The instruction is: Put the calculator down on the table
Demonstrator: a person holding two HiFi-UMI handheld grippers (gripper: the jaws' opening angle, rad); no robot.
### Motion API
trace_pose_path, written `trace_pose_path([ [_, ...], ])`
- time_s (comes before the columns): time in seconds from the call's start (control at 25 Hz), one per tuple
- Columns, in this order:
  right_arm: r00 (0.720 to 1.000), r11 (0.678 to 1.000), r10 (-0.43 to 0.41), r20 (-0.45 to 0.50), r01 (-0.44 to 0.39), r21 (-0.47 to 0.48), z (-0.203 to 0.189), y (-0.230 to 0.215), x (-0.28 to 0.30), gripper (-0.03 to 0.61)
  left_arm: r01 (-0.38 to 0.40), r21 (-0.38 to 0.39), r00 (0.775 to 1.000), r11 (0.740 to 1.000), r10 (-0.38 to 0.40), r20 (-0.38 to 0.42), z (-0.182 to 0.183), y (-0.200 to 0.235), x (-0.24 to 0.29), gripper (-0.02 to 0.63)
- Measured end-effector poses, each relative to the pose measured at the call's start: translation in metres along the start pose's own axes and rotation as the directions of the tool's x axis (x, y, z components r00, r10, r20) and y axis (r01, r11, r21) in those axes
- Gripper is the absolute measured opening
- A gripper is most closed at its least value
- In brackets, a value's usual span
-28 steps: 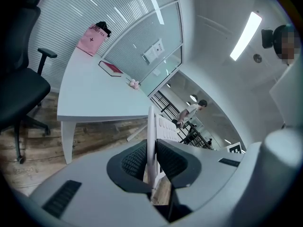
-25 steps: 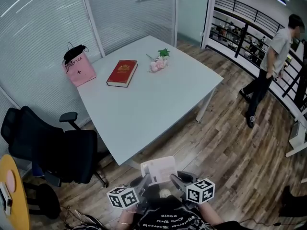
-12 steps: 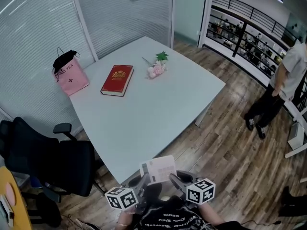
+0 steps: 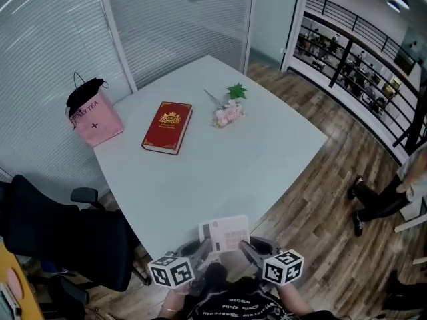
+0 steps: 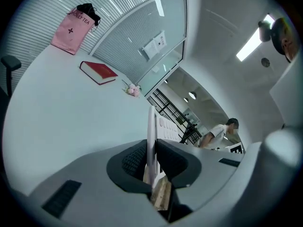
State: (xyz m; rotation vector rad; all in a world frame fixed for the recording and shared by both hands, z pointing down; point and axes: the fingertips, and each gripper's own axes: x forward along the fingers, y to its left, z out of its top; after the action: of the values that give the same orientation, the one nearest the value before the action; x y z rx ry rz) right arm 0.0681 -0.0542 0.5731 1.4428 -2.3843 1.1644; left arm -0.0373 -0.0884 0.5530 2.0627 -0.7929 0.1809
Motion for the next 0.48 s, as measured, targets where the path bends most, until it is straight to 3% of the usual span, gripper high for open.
trace_pose_path([
  [0.48,1.0,1.0,-0.011,0.002,0.011,0.024,0.051,-0.015,0.049,0.12,-0.028,0.003,0.999,1.0,0.028,-0.018,0.062,0.024,0.031,0.067],
])
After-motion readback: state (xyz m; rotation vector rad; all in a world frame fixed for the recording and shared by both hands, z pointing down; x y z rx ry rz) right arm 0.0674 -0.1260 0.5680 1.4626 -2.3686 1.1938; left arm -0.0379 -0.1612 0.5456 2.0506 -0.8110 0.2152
